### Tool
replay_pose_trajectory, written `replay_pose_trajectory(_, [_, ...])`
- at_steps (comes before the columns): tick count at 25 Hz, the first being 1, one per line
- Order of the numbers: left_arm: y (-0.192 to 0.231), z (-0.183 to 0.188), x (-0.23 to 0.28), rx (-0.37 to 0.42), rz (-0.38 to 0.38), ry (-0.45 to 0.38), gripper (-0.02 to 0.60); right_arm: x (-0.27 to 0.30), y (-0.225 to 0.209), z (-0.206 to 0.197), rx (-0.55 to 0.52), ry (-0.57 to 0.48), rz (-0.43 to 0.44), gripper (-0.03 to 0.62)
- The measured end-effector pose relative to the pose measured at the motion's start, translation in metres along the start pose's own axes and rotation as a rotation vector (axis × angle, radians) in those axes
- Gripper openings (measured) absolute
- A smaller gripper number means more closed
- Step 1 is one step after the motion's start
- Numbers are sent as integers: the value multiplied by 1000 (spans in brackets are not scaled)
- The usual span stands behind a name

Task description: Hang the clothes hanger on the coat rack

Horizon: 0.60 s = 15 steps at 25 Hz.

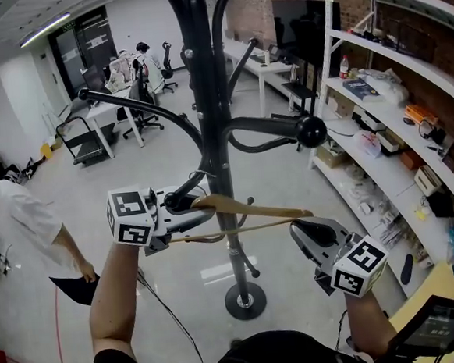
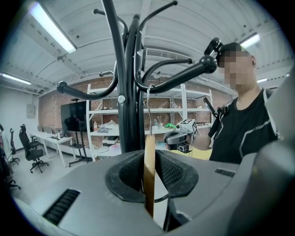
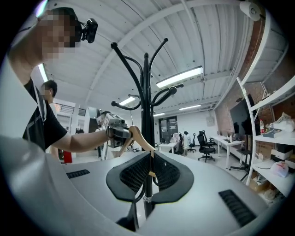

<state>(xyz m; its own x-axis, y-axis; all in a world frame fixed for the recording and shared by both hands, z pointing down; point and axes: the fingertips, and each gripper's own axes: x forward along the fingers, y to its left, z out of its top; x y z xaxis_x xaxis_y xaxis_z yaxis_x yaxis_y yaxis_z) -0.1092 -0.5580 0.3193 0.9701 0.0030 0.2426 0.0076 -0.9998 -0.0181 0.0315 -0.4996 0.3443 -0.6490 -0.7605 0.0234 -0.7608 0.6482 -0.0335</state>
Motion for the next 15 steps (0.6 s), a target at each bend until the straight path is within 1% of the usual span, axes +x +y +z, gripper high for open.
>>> replay_pose_trajectory(2, [0,3,-3,4,18,-17,58,1,2,-2,1,4,6,8])
replay_pose_trajectory(6, [4,10,-14,36,107,-50,124,5,4,-5,16,11,8,8])
replay_pose_trajectory(10, [2,21,-36,46,194,-105,137,12,11,-4,11,26,40,8])
replay_pose_trajectory(15, [-3,31,-54,105,333,-133,138,6,6,-3,11,28,68,8])
